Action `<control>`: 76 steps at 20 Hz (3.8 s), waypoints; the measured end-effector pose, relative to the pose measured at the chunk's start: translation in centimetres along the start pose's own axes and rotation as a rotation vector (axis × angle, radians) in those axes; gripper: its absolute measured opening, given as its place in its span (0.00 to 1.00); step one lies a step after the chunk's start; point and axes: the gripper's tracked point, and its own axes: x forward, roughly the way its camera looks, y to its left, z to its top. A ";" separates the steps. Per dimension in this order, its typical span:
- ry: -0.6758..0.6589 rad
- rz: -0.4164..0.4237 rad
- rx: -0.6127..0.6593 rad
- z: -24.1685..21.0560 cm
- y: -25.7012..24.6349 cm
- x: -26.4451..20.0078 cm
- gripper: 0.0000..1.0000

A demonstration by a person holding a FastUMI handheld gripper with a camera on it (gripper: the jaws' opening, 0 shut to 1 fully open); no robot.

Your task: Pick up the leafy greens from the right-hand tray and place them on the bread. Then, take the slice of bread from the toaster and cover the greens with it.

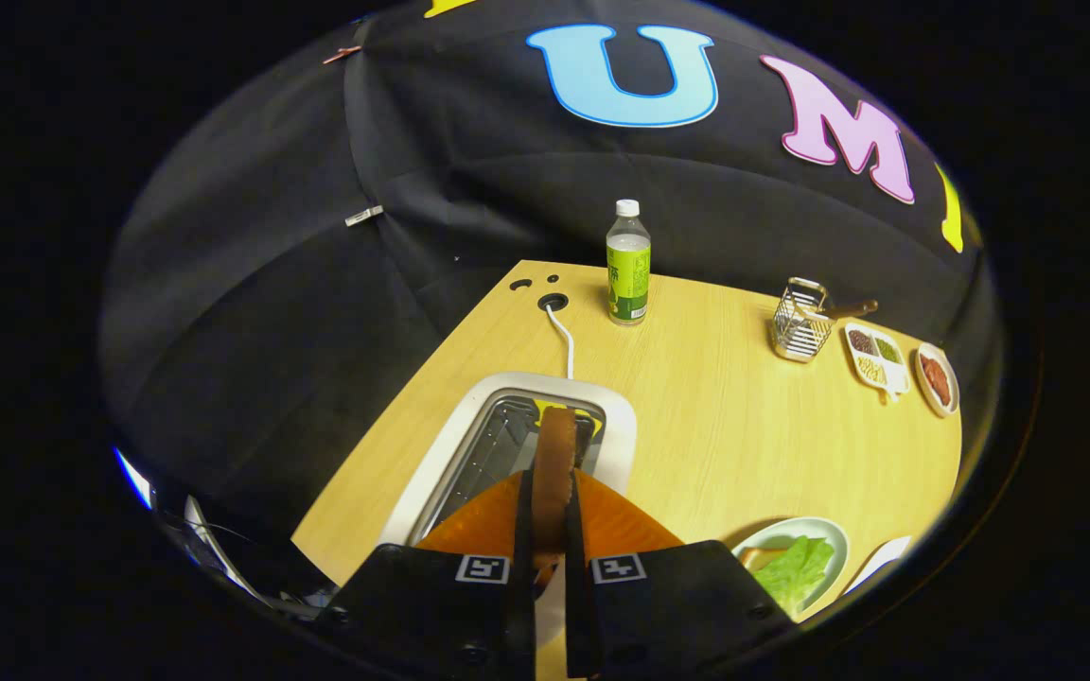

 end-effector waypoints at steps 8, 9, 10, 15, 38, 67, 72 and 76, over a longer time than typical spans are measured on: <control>-0.116 0.028 0.065 3.7 -0.1 -4.3 0.11; -0.144 0.041 0.085 4.7 -0.2 -5.6 0.11; -0.162 0.050 0.098 5.3 -0.4 -6.4 0.11; -0.277 0.063 0.097 8.1 -4.3 -12.4 0.11; -0.104 -0.038 0.347 -8.8 -19.6 -10.6 0.11; 0.035 -0.326 0.174 -16.9 -29.6 -7.4 0.95; -0.031 -0.316 0.104 -15.2 -29.2 -9.1 1.00; -0.106 -0.275 0.065 -12.0 -28.4 -11.9 1.00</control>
